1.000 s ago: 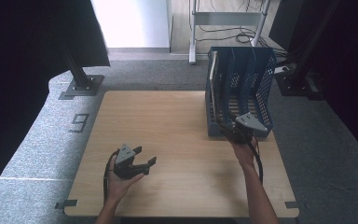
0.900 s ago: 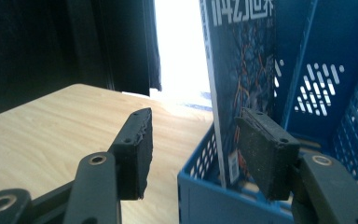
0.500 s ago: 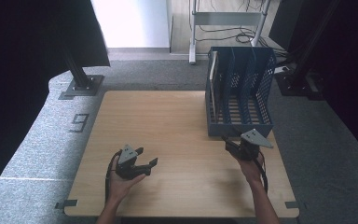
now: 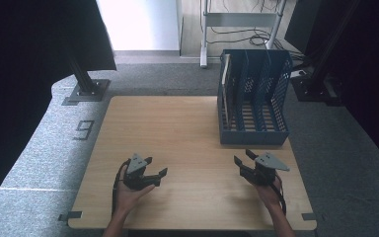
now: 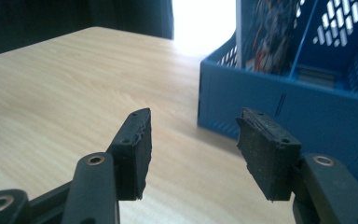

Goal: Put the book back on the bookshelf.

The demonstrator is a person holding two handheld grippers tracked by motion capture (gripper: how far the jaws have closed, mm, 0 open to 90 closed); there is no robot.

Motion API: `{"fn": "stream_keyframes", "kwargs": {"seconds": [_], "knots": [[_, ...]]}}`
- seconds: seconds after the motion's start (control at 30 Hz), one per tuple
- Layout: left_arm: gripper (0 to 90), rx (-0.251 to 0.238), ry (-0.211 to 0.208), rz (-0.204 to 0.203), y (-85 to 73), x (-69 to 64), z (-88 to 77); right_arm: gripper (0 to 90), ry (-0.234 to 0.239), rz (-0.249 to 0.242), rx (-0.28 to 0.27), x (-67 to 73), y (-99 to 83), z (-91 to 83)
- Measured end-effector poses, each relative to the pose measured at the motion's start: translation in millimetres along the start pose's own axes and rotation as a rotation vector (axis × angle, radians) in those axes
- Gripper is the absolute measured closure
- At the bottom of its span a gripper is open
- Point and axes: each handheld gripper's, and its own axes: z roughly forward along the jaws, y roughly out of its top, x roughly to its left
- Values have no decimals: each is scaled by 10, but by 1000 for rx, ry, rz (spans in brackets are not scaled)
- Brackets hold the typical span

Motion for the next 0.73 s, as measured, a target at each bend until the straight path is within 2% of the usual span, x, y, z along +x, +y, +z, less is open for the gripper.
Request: {"fn": "stream_keyframes", "kwargs": {"seconds": [0.23,0.73], "knots": [[232,14,2,-4,-25,7,32,433,25,11,43,49,-191,1],[233,22,5,1,-28,0,20,418,22,25,59,26,-229,22]]}}
